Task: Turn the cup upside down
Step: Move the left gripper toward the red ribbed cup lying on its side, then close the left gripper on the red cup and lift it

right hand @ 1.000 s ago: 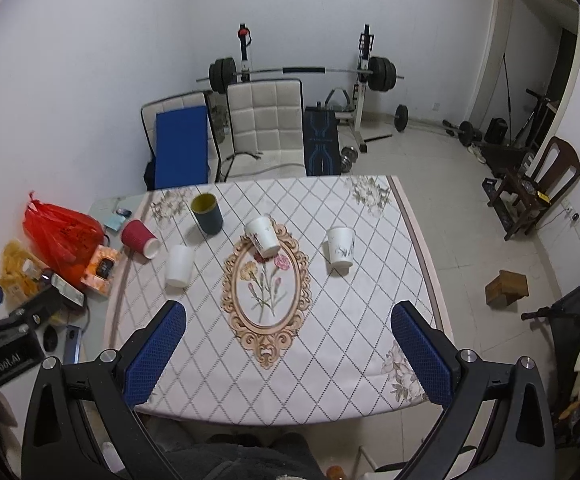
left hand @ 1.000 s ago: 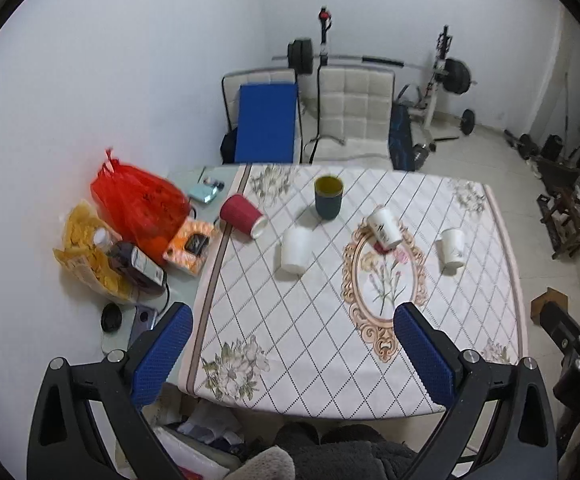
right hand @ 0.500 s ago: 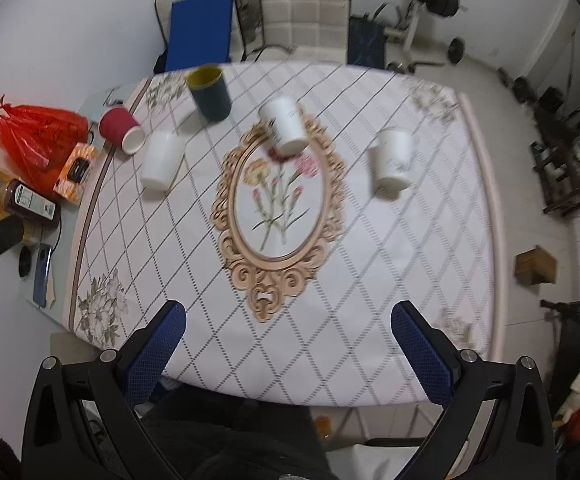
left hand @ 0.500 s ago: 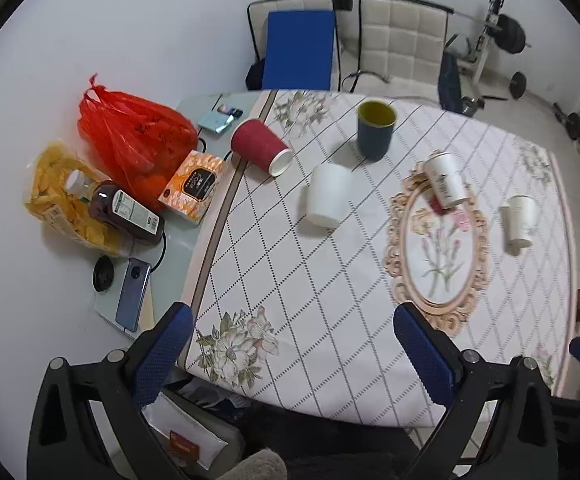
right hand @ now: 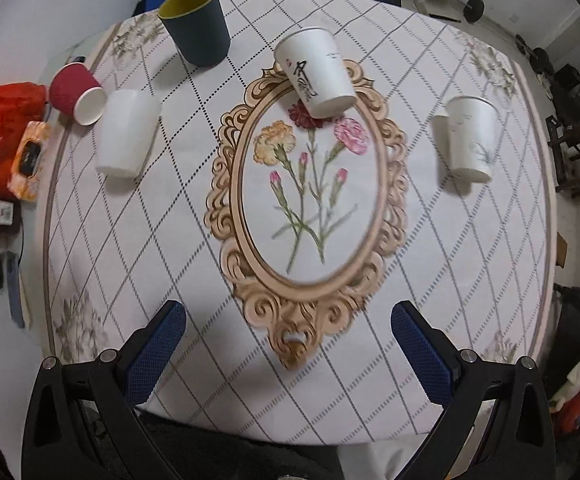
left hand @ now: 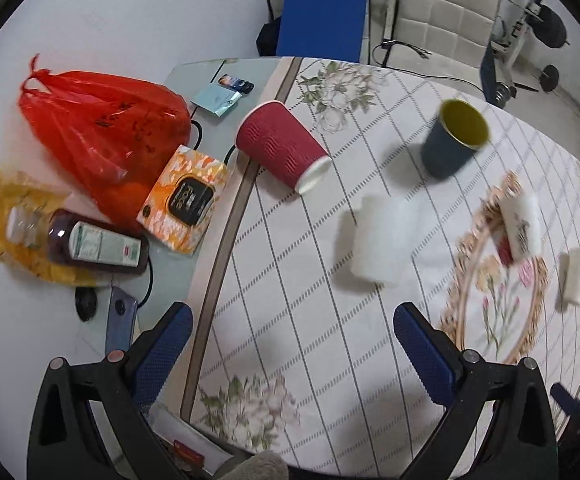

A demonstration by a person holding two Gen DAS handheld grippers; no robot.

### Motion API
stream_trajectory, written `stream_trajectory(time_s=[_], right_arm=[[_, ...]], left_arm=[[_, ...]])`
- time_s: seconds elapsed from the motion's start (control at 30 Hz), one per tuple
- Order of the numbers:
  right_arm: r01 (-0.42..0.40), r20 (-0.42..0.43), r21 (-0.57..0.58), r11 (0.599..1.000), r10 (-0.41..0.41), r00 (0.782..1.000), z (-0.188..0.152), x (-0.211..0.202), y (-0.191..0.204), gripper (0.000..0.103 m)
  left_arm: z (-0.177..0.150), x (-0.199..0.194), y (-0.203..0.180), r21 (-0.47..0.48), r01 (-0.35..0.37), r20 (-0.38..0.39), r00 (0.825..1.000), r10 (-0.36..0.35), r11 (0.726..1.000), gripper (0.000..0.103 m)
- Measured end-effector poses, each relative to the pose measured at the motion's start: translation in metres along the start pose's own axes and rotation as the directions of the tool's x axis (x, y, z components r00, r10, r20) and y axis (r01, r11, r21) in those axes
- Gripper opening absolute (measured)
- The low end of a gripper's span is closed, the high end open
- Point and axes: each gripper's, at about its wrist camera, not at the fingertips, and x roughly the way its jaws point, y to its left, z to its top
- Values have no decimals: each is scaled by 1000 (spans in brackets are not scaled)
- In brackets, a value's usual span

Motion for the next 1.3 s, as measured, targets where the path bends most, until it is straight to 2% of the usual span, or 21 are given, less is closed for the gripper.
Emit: stream_trajectory(time_s=[0.3,0.43,0.5,0.6,0.63,0.73,0.83,1.07,1.3], right_arm=[[24,-41,-26,999,-25,999,53,40,37,103],[37,-49,-33,999,-39,998,74,52,50,103],[44,-53,-36,998,-45,998,81,56,55,103],[51,-55,-39,998,-53,997,93,61,63,103],[52,-55,-39,998,-54,997,97,63,66,103],[56,-55,-40,998,-58,997,108,66,74,103],[59,-57,-37,998,-61,997,117,69,82,103],[64,-57,-35,997,-66,996,133,71,97,103],[73,-58,-30,997,-75,995,143,72,106,103]], left_arm=[[64,68,25,-82,19,-84,996,-26,996,103],[86,95,42,-161,70,-142,985,-93,984,102],[95,107,50,-213,114,-171,974,-152,970,101],[107,126,64,-311,169,-208,948,-240,935,99],[112,135,69,-354,195,-218,934,-283,915,96],[121,154,78,-428,226,-244,903,-353,875,87],[132,167,83,-462,228,-245,896,-370,857,86],[161,188,83,-465,215,-246,900,-359,859,86],[175,207,71,-410,188,-282,904,-321,892,86]])
